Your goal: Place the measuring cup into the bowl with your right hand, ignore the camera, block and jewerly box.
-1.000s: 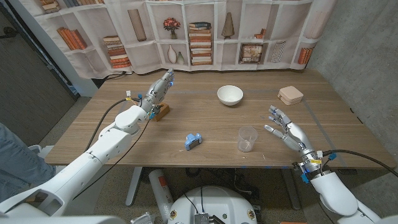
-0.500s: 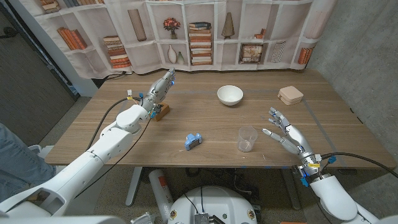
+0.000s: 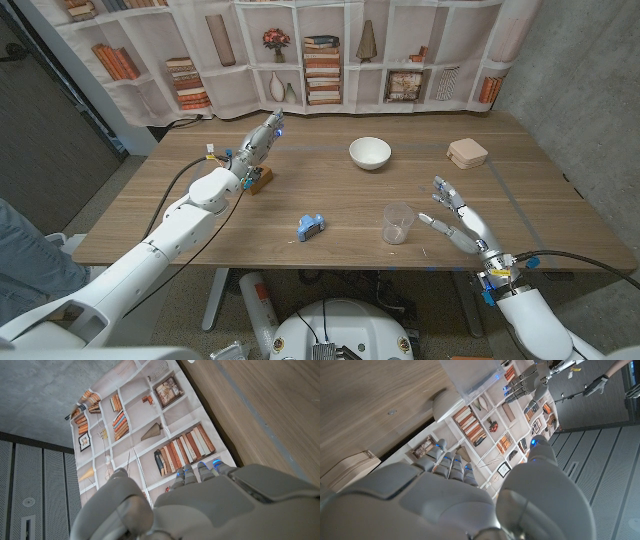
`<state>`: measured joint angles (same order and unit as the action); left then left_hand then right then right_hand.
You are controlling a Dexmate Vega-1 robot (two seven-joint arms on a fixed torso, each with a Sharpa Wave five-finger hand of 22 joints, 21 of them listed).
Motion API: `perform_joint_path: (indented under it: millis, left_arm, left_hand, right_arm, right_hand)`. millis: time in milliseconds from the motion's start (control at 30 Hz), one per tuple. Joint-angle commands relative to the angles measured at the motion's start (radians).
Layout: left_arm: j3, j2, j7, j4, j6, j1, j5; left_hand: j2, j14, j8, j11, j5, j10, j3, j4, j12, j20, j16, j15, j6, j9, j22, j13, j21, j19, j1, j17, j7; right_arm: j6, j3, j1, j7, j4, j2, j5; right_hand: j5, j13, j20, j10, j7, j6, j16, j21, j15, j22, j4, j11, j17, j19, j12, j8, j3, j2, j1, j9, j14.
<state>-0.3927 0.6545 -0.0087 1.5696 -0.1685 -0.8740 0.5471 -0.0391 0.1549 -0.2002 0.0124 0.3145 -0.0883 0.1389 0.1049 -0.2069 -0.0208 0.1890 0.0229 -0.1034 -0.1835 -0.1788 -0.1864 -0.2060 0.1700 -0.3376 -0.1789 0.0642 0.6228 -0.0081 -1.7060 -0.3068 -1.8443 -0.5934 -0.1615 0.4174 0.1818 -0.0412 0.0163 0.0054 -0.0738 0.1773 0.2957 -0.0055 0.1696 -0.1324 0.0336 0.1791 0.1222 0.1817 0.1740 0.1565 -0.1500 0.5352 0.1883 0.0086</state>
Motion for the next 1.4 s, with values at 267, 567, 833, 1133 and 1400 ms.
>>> perform_joint_path:
  millis: [267, 567, 833, 1133, 1400]
  left_arm:
    - [-0.015, -0.011, -0.016, -0.016, 0.003, 0.017, -0.001]
    - [-0.022, -0.008, -0.013, -0.006, 0.018, 0.022, -0.008]
    - [-0.015, -0.003, -0.006, 0.005, 0.014, 0.013, -0.006]
    - [-0.017, -0.004, -0.006, 0.007, 0.016, 0.014, -0.007]
    - [-0.017, -0.004, -0.01, 0.004, 0.014, 0.015, -0.006]
  left_hand:
    - [0.008, -0.006, 0.0, 0.003, 0.004, 0.006, -0.005, 0.002, 0.0, 0.006, -0.001, 0.002, 0.003, -0.003, -0.003, -0.002, 0.005, 0.03, -0.005, -0.003, 0.001]
    - [0.009, -0.006, 0.0, 0.002, 0.004, 0.005, -0.007, 0.002, 0.001, 0.007, -0.001, 0.002, 0.004, -0.003, -0.003, -0.002, 0.005, 0.03, -0.005, -0.003, 0.001]
    - [0.01, -0.006, 0.001, 0.002, 0.004, 0.006, -0.008, 0.002, 0.001, 0.007, -0.001, 0.002, 0.004, -0.003, -0.003, -0.002, 0.005, 0.03, -0.006, -0.003, 0.001]
    - [0.011, -0.005, 0.0, 0.003, 0.004, 0.005, -0.01, 0.002, 0.001, 0.007, -0.001, 0.003, 0.005, -0.003, -0.003, -0.002, 0.005, 0.03, -0.006, -0.003, 0.0]
    - [0.012, -0.005, 0.0, 0.002, 0.004, 0.006, -0.011, 0.002, 0.001, 0.008, -0.001, 0.002, 0.006, -0.003, -0.003, -0.002, 0.005, 0.031, -0.006, -0.003, 0.0]
  right_arm:
    - [-0.037, -0.038, -0.003, -0.021, 0.004, -0.021, -0.039]
    - [-0.056, -0.051, -0.003, -0.052, 0.002, -0.029, -0.072]
    - [-0.072, -0.064, -0.001, -0.1, 0.001, -0.03, -0.121]
    - [-0.08, -0.086, 0.009, -0.125, 0.007, -0.041, -0.138]
    - [-0.074, -0.111, 0.02, -0.146, 0.02, -0.047, -0.142]
  right_hand:
    - [0.012, 0.002, -0.027, -0.013, 0.009, -0.026, 0.006, -0.001, -0.009, 0.005, -0.002, 0.004, 0.002, 0.016, 0.003, 0.002, -0.01, 0.001, 0.01, 0.003, 0.001]
    - [0.018, 0.002, -0.028, -0.023, 0.013, -0.05, 0.005, -0.01, -0.008, 0.005, -0.003, 0.005, 0.001, 0.017, 0.004, 0.001, -0.015, 0.001, 0.015, 0.003, -0.003]
    - [0.022, 0.002, -0.029, -0.028, 0.014, -0.062, 0.004, -0.017, -0.008, 0.004, -0.008, 0.005, 0.001, 0.014, 0.005, 0.003, -0.018, -0.002, 0.026, 0.004, -0.009]
    - [0.024, 0.002, -0.026, -0.037, 0.007, -0.071, 0.003, -0.025, -0.002, 0.004, -0.012, 0.005, 0.0, 0.013, 0.006, 0.006, -0.026, -0.008, 0.036, 0.004, -0.014]
    - [0.025, 0.002, -0.025, -0.041, 0.007, -0.077, 0.003, -0.028, -0.002, 0.004, -0.013, 0.005, 0.0, 0.015, 0.007, 0.007, -0.03, -0.009, 0.041, 0.004, -0.015]
